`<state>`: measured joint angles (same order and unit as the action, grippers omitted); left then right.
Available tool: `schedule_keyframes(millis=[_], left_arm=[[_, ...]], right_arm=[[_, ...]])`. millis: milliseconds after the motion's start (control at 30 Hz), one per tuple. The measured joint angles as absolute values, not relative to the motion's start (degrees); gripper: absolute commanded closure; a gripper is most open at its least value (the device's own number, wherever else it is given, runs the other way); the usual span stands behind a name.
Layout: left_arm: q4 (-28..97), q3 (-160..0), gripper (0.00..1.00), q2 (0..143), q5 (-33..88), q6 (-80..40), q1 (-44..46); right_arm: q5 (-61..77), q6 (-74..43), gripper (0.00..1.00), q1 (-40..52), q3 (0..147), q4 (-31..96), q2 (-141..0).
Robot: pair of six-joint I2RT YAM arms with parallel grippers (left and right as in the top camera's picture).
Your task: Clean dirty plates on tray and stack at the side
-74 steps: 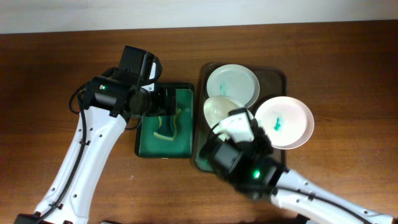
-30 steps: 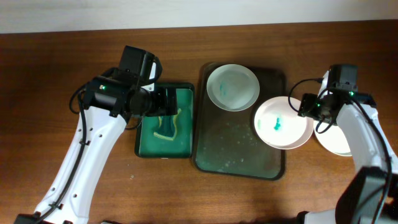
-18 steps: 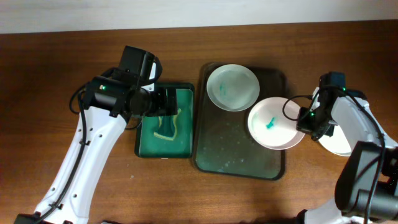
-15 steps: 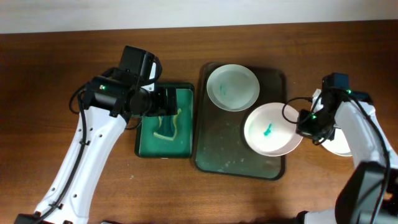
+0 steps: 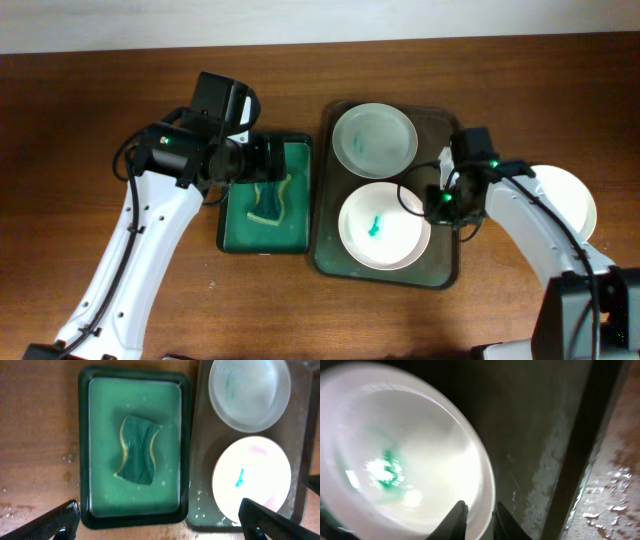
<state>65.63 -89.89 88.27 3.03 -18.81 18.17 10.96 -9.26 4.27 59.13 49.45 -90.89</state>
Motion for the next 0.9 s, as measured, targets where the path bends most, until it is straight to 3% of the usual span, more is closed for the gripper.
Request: schedule_keyframes(millis=[67,100,133,333,400,433,467,600,633,700,800,900], left_arm=[[63.07,-89.19,0.06,88.29,3.01,-18.79,18.17],[61.17,-87.61,0.21,88.27,2.66,-18.70,18.24],[59.33,-84.93,0.28,88.64,2.28,-18.09,18.41],[38.22,-68.90,0.51,100.97,-1.78,-16.25,19.64],[30.50,-68.05,0.70,107.24,-4.64,-15.92,19.64],[28.99,-67.96,0.89,108.73,-5.02,-15.99,19.64],[26.26,-67.94,1.00,109.93,-5.50,-15.73,19.68],[24.97,-68.60,0.99,111.50,-6.26,-15.62,19.75],[27.00,-69.28,0.83,111.50,-6.24,-15.62,19.75],[32.34,-70.89,0.33,111.20,-5.15,-15.77,19.75],[41.52,-72.14,0.29,108.01,-3.18,-15.75,19.70],[47.46,-73.78,0.44,101.58,-1.56,-15.81,19.73]], right_arm=[[13.56,-7.64,0.75,4.27,62.52,53.28,-86.80],[14.81,-7.25,0.74,4.27,63.37,54.54,-84.05],[15.55,-7.05,0.74,4.27,63.66,55.44,-82.21],[16.84,-6.68,0.73,4.27,63.86,60.53,-80.84],[17.04,-6.61,0.73,4.27,63.86,60.69,-80.84],[17.08,-6.66,0.73,4.27,63.86,60.69,-80.84],[17.26,-6.61,0.73,4.27,63.86,60.88,-80.84],[18.17,-6.63,0.73,4.27,63.86,61.30,-80.84],[18.22,-6.66,0.73,4.27,63.86,61.32,-80.84],[18.35,-6.63,0.73,4.27,63.86,61.32,-80.84],[18.35,-6.61,0.73,4.27,63.86,61.34,-80.84],[18.35,-6.66,0.73,4.27,63.86,61.30,-80.84]])
